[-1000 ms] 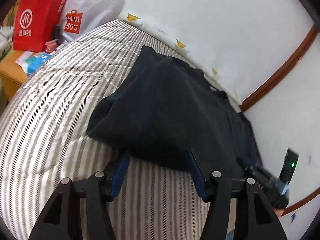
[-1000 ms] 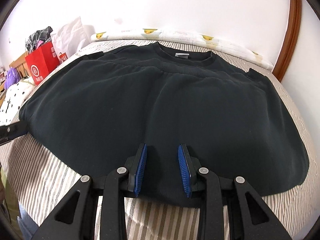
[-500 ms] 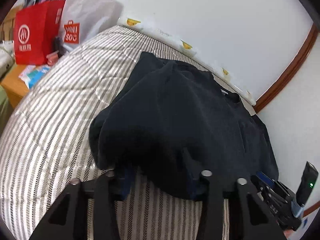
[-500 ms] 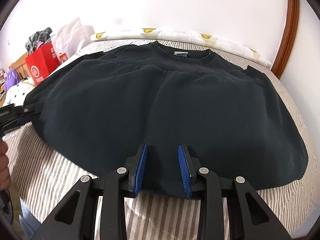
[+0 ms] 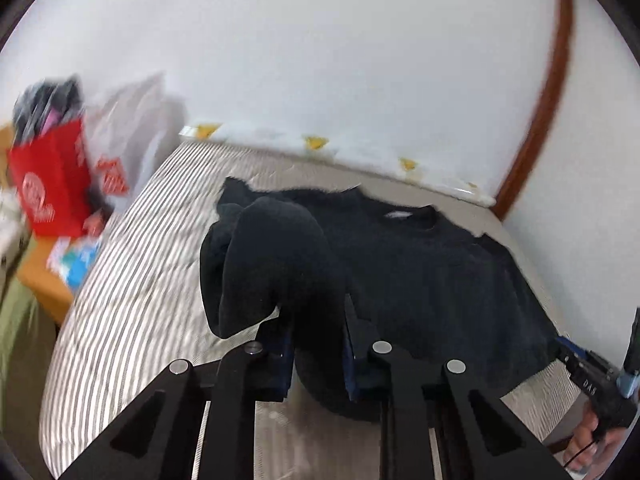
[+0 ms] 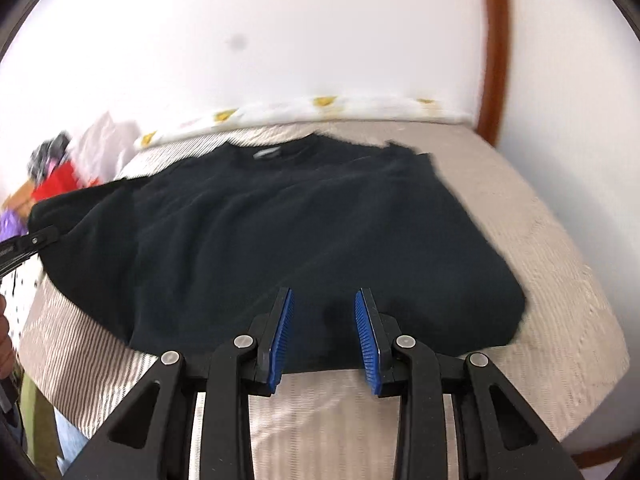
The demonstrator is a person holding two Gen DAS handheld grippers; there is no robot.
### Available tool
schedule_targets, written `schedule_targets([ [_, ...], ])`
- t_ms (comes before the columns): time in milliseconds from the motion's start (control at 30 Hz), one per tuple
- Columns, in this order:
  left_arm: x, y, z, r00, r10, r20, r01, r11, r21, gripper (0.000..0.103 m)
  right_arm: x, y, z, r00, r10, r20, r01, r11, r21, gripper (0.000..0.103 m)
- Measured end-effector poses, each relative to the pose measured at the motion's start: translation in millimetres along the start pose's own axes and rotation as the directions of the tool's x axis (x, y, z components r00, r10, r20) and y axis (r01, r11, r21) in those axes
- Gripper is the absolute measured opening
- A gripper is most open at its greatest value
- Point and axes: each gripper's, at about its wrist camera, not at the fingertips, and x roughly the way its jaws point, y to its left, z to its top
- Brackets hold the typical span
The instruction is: Fold small clothes
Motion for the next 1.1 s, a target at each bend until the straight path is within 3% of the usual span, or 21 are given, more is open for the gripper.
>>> schedule_targets([
  [200,2,-79,12,0.995,-0.103,0.001,0.101,0.981,0.163,0.017,-24,-43,2,0.995,-0.069,0.070,0.063,0.995,0.083,0.031],
  [300,21,-116,2,0.990,-0.134,-0.051,0.142,0.961,0.239,0.017,-27,-63,-1,0.992,-0.101,0.072,0.091,0.987,0.134,0.031],
  [467,59,-145,-22,0.970,-0.164,-0.182,0.208,0.943,0.260,0.017,-20,-86,-14,0.990,-0.141,0.027,0.135,0.979,0.154,0.031],
  [567,72,-149,-29,0.957,-0.172,-0.233,0.232,0.938,0.259,0.020,-13,-93,-21,0.989,-0.150,-0.009,0.150,0.978,0.144,0.031],
  [700,67,-148,-26,0.947,-0.213,-0.240,0.274,0.926,0.261,0.028,-10,-87,-19,0.992,-0.127,-0.019,0.129,0.985,0.116,0.033],
  [800,53,-136,-25,0.938,-0.250,-0.240,0.310,0.914,0.260,0.032,-11,-70,-10,0.997,-0.077,-0.002,0.077,0.993,0.088,0.043],
  [933,35,-113,-33,0.950,-0.224,-0.216,0.282,0.914,0.291,0.047,-14,-39,2,0.999,-0.025,0.044,0.022,0.998,0.056,0.056],
  [1000,29,-97,-39,0.958,-0.211,-0.196,0.262,0.922,0.285,0.061,-14,-18,7,0.998,0.020,0.058,-0.022,0.999,0.027,0.064],
  [1100,26,-68,-50,0.958,-0.201,-0.206,0.252,0.930,0.265,0.067,-10,10,12,0.994,0.100,0.049,-0.100,0.995,0.005,0.069],
])
